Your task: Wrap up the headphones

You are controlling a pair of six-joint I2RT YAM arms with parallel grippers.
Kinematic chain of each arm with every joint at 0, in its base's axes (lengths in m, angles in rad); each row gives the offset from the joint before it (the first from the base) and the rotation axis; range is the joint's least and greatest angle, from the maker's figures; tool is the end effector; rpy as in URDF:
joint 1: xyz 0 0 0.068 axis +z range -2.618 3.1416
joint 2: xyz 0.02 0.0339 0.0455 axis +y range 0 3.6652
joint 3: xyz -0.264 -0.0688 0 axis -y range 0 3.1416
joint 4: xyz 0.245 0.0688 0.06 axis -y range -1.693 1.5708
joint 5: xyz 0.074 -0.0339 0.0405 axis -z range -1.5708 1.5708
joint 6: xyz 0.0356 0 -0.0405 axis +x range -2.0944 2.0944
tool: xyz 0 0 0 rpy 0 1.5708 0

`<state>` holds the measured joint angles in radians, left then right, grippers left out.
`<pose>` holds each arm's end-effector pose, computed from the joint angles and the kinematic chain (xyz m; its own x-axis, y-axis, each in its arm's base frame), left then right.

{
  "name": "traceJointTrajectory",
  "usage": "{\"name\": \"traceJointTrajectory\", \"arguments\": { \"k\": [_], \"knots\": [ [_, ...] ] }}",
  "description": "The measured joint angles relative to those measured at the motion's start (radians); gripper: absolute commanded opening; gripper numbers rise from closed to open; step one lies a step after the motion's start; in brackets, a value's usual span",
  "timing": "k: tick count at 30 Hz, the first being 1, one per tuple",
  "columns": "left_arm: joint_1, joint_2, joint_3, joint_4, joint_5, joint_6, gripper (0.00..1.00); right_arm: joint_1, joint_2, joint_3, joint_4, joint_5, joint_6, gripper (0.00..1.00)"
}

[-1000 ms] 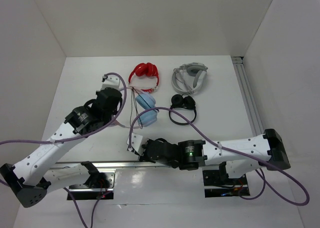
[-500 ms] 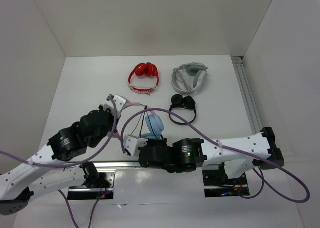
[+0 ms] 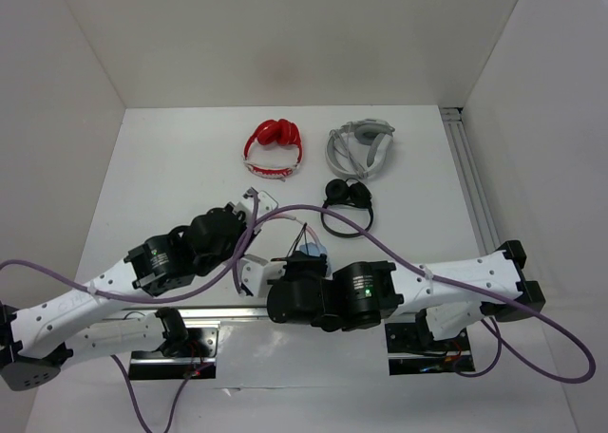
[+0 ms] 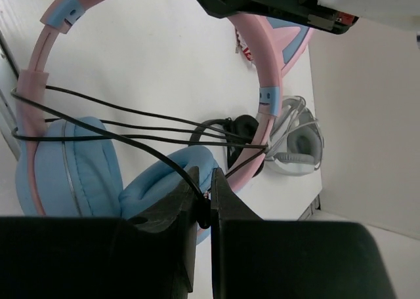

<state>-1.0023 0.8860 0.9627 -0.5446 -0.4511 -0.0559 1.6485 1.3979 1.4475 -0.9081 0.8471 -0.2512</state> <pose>0.1139 -0.1495 0.3488 -0.2731 0.3341 -0.9021 0.5345 0.8324 0.1464 0.0049 0.2813 0.3718 0.2304 -0.8395 -0.4921 -0.6617 0.2356 -0.7118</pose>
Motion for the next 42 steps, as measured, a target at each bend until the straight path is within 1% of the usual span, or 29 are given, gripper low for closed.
{"name": "traceJointTrajectory", "arguments": {
  "k": [5, 9, 15, 19, 24, 26, 28, 31, 36, 38, 40, 41, 42],
  "knots": [
    [0.000, 0.019, 0.000, 0.020, -0.001, -0.002, 0.00, 0.000, 0.000, -0.001, -0.014, 0.037, -0.015, 0.00],
    [0.000, 0.010, 0.000, 0.029, 0.000, -0.001, 0.00, 0.000, -0.002, -0.031, -0.013, 0.113, -0.034, 0.00],
    [0.000, -0.017, 0.001, 0.031, 0.004, 0.002, 0.00, 0.000, -0.032, -0.097, 0.017, 0.214, -0.076, 0.03],
    [0.000, 0.024, 0.021, 0.024, 0.003, 0.003, 0.00, -0.008, -0.049, -0.135, 0.040, 0.280, -0.107, 0.04],
    [0.000, 0.094, 0.034, 0.020, 0.026, 0.000, 0.00, -0.037, -0.067, -0.187, 0.077, 0.300, -0.145, 0.04],
    [0.001, 0.121, 0.044, 0.016, 0.036, -0.002, 0.00, -0.049, -0.073, -0.200, 0.089, 0.294, -0.154, 0.06],
    [0.000, 0.138, 0.050, 0.015, 0.047, -0.004, 0.00, -0.068, -0.084, -0.220, 0.114, 0.290, -0.170, 0.13],
    [-0.003, 0.142, 0.054, 0.013, 0.067, -0.005, 0.00, -0.089, -0.109, -0.247, 0.137, 0.274, -0.189, 0.20],
    [-0.005, 0.116, 0.068, -0.007, 0.101, -0.004, 0.00, -0.111, -0.158, -0.264, 0.159, 0.264, -0.205, 0.20],
    [-0.005, 0.109, 0.087, -0.027, 0.107, -0.004, 0.00, -0.116, -0.166, -0.264, 0.166, 0.269, -0.210, 0.24],
    [-0.007, 0.108, 0.111, -0.061, 0.112, -0.003, 0.00, -0.122, -0.167, -0.265, 0.172, 0.276, -0.212, 0.29],
    [-0.008, 0.110, 0.121, -0.080, 0.114, -0.005, 0.00, -0.126, -0.167, -0.268, 0.178, 0.280, -0.214, 0.33],
    [-0.008, 0.115, 0.133, -0.090, 0.115, -0.005, 0.00, -0.129, -0.168, -0.273, 0.184, 0.283, -0.215, 0.34]
  ]
}}
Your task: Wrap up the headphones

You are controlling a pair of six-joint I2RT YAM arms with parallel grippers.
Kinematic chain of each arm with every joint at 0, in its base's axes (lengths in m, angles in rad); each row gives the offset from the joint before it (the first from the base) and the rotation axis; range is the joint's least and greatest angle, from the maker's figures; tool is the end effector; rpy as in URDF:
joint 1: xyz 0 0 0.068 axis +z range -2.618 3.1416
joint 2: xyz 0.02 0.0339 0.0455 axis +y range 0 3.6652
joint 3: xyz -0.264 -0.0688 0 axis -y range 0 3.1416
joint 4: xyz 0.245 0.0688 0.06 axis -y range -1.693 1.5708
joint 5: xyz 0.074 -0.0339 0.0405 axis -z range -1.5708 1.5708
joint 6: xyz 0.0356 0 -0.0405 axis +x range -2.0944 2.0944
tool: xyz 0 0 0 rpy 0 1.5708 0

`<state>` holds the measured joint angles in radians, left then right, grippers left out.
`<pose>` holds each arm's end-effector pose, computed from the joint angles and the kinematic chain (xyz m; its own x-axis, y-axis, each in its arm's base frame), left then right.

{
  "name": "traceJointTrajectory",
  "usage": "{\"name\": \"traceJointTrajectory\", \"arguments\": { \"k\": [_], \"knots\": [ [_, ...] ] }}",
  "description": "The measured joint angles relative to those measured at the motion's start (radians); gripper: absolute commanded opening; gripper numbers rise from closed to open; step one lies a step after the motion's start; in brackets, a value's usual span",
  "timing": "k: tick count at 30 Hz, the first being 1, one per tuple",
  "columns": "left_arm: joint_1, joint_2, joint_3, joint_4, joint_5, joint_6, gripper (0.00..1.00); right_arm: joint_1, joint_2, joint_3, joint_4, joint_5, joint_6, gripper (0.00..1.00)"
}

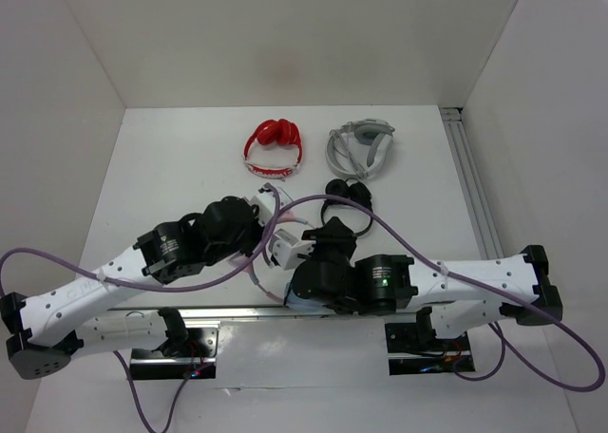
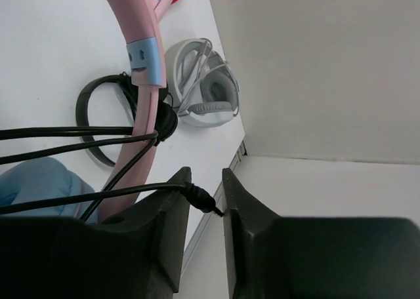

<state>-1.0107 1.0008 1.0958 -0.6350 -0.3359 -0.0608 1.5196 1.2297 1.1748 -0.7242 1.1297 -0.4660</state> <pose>0.1205 -0.1700 0.3634 -0.3121 0.3897 -0.8664 0.6319 0.7662 0.1170 0.0446 0.2411 0.3461 0.1447 -0.9254 -0.3502 -0.3676 0.2783 -0.8873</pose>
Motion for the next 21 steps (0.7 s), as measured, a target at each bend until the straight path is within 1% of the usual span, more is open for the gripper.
{"name": "traceJointTrajectory", "arguments": {
  "k": [1, 3, 5, 7, 8, 12, 16, 18, 21],
  "knots": [
    [-0.002, 0.006, 0.013, -0.017, 0.003, -0.001, 0.00, -0.003, -0.002, -0.006, 0.006, 0.002, -0.004, 0.36],
    [-0.005, 0.016, 0.023, -0.032, 0.021, -0.005, 0.00, -0.016, -0.007, -0.021, 0.015, 0.000, -0.006, 0.36],
    [-0.005, 0.019, 0.023, -0.041, 0.037, -0.021, 0.00, -0.026, -0.010, -0.027, 0.021, -0.003, -0.008, 0.42],
    [-0.005, 0.019, 0.024, -0.051, 0.049, -0.025, 0.00, -0.036, -0.016, -0.033, 0.031, -0.004, -0.014, 0.45],
    [-0.006, 0.019, 0.025, -0.066, 0.060, -0.020, 0.00, -0.045, -0.023, -0.039, 0.039, 0.004, -0.019, 0.49],
    [-0.014, 0.019, 0.026, -0.157, 0.083, -0.021, 0.00, -0.073, -0.051, -0.061, 0.050, 0.024, -0.031, 0.56],
    [-0.016, 0.028, 0.040, -0.205, 0.076, -0.029, 0.00, -0.097, -0.060, -0.079, 0.073, 0.027, -0.046, 0.56],
    [-0.015, 0.046, 0.054, -0.220, 0.064, -0.034, 0.00, -0.105, -0.064, -0.087, 0.083, 0.027, -0.050, 0.59],
    [-0.016, 0.084, 0.076, -0.236, 0.058, -0.049, 0.00, -0.117, -0.073, -0.089, 0.086, 0.027, -0.057, 0.59]
  ]
}}
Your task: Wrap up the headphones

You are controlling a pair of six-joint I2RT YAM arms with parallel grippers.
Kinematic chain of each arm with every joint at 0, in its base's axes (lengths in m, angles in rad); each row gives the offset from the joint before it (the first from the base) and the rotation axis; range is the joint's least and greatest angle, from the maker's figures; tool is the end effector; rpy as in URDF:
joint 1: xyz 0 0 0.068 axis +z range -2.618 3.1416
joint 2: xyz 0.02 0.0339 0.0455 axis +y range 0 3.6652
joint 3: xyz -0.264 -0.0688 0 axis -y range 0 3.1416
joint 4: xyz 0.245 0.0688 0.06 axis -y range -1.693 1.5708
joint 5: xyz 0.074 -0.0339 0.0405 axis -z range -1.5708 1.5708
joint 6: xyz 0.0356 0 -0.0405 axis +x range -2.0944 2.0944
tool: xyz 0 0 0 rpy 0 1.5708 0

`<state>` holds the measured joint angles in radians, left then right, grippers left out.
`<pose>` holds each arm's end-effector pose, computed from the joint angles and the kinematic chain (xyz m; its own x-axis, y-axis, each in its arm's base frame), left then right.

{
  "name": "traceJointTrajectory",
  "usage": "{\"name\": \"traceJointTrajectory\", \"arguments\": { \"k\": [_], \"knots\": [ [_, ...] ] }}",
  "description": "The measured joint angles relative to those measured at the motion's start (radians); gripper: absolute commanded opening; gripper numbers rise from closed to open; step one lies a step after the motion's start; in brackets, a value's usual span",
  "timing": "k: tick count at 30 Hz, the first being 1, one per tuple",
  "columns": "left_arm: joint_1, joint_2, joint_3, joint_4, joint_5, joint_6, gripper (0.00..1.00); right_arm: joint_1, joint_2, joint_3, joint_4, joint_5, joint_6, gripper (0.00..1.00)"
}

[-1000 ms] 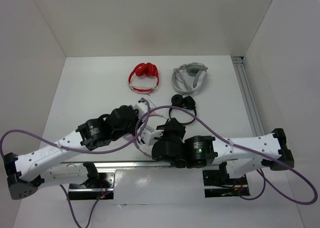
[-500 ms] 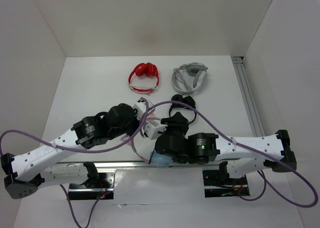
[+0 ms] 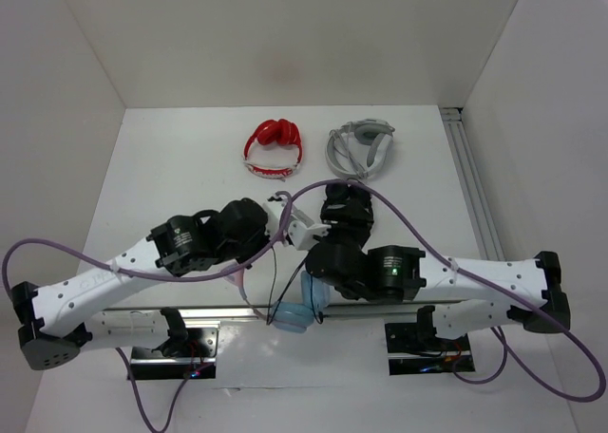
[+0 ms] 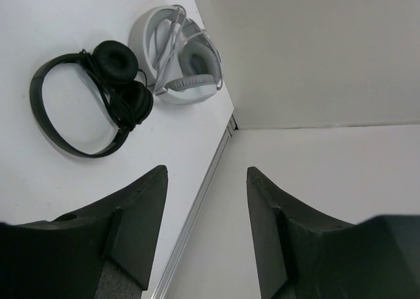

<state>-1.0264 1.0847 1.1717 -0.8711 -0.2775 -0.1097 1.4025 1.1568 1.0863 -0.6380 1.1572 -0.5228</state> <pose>0.1182 -0.1764 0.3515 -0.4426 0.5278 -0.7249 0.6779 0.7262 0.1148 0.0706 0.2208 0.3403 0.0452 -0.9317 -0.3604 -0.2968 0.3319 -0.8954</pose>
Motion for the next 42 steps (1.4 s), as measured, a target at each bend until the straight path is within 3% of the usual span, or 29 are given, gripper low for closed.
{"name": "traceJointTrajectory", "arguments": {
  "k": [7, 10, 16, 28, 34, 42],
  "knots": [
    [-0.001, 0.158, 0.028, -0.006, 0.001, -0.007, 0.00, -0.016, -0.031, 0.002, -0.002, -0.009, 0.021, 0.60],
    [0.005, 0.242, 0.066, -0.006, -0.013, -0.009, 0.00, -0.036, -0.067, 0.004, -0.100, -0.023, 0.055, 0.61],
    [-0.008, 0.378, 0.092, -0.013, -0.080, -0.047, 0.00, -0.016, -0.119, 0.133, -0.126, -0.108, 0.166, 0.63],
    [0.014, 0.438, 0.151, -0.071, -0.126, -0.050, 0.00, 0.005, -0.138, 0.200, -0.077, -0.284, 0.308, 0.65],
    [0.129, 0.422, 0.142, -0.067, -0.084, -0.050, 0.00, 0.005, -0.158, 0.205, -0.051, -0.361, 0.344, 0.72],
    [0.385, 0.411, 0.142, -0.041, -0.042, -0.081, 0.00, 0.005, -0.339, 0.293, 0.035, -0.567, 0.390, 0.73]
  ]
}}
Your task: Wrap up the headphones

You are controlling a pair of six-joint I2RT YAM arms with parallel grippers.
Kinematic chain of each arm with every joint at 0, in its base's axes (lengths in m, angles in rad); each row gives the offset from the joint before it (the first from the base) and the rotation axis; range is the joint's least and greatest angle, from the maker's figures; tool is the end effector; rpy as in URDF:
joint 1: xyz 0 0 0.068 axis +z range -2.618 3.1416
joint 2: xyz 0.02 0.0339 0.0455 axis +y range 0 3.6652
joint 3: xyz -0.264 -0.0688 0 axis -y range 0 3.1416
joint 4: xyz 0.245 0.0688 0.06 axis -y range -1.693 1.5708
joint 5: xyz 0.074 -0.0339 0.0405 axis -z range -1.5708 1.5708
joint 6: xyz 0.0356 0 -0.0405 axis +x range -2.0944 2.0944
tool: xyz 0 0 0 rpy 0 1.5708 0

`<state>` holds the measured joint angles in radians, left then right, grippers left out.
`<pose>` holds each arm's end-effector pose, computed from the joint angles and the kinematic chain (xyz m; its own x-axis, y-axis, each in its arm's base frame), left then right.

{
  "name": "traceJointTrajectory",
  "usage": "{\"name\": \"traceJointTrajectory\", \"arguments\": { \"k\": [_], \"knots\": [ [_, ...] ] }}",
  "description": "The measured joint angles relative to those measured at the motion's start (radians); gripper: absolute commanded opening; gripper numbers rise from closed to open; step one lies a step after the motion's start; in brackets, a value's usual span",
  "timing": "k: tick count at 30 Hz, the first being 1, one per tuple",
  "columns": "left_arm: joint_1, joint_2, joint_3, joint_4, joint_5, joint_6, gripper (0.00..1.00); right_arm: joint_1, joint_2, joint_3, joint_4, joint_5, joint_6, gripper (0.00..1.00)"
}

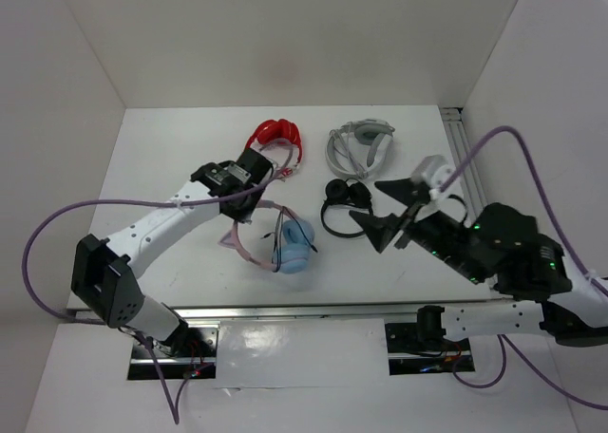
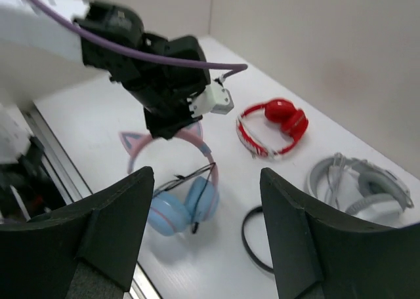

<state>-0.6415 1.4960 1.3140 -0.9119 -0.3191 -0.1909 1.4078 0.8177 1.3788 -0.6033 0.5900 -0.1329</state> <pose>0.2483 -0.1715 0.2957 -0.7848 0.3613 -0.5036 0.3095 0.9324 0.1865 0.0388 0.1137 0.4829 0.0899 -0.1318 -0.9872 -0.7242 0.6718 -0.1557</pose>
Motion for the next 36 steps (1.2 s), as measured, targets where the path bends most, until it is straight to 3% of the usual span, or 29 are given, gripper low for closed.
{"name": "traceJointTrajectory", "arguments": {
  "k": [16, 28, 36],
  "knots": [
    [0.532, 0.072, 0.237, 0.056, 0.042, -0.078, 0.00, 0.000, -0.033, -0.035, 0.024, 0.021, 0.084, 0.73],
    [0.668, 0.152, 0.171, 0.109, 0.006, -0.161, 0.00, 0.000, -0.090, -0.078, 0.017, 0.053, 0.110, 0.74],
    [0.702, 0.219, 0.224, 0.105, 0.010, -0.182, 0.00, 0.000, -0.090, -0.111, 0.013, 0.068, 0.118, 0.74]
  ]
}}
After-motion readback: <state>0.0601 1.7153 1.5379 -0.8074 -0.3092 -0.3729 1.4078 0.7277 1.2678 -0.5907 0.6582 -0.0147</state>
